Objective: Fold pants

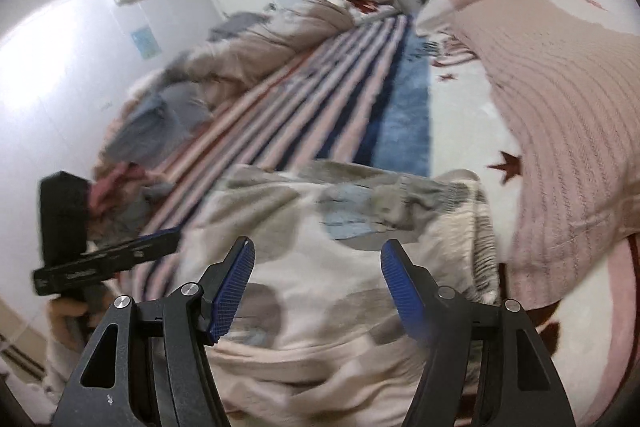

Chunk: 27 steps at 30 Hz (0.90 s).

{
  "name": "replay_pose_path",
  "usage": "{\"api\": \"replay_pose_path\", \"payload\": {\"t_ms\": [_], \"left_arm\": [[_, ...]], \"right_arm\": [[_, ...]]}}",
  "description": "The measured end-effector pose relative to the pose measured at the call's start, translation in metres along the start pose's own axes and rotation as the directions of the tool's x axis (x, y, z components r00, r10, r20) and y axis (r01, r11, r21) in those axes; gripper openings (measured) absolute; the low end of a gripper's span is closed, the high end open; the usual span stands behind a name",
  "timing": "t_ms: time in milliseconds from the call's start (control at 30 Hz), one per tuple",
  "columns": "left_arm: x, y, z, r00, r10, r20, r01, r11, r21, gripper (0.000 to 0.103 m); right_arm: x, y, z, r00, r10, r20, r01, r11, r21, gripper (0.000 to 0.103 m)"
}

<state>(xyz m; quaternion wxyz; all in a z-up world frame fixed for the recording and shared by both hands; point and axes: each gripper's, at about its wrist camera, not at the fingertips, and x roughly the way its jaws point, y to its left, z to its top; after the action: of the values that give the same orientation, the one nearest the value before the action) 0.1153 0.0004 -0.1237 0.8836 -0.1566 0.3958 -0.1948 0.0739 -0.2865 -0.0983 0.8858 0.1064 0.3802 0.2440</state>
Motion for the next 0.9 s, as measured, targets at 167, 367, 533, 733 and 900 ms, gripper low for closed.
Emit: {"api": "replay_pose_path", "payload": {"t_ms": [167,367,533,733,900], "left_arm": [[0.02,0.01,-0.004,0.999,-0.009,-0.047,0.008,1.0,-0.023,0.06],[0.041,0.01,-0.003,0.996,-0.024,-0.086,0.021,0.999,-0.034,0.06],[0.049,0.008,-0.001,0.996,-0.028,-0.09,0.024,0.999,-0.043,0.06],[0.036,0.01,0.004,0.995,-0.046,-0.083,0.042,0.998,-0.053,0.06],[0.034,0.014,0.004,0.993,-0.08,-0.09,0.073,0.994,-0.079,0.06]], "right_arm": [[0.006,-0.031,-0.003,0.999,-0.04,-0.019,0.041,0.997,0.07,0.06],[-0.001,-0.052,-0.002,0.999,-0.034,0.023,0.03,0.991,0.127,0.055],[-0.003,-0.061,0.002,0.998,-0.051,0.037,0.046,0.991,0.128,0.053],[-0.03,-0.056,0.007,0.996,-0.047,0.077,0.038,0.994,0.103,0.06],[-0.053,-0.078,0.0,0.997,-0.042,0.07,0.029,0.984,0.176,0.066]]}}
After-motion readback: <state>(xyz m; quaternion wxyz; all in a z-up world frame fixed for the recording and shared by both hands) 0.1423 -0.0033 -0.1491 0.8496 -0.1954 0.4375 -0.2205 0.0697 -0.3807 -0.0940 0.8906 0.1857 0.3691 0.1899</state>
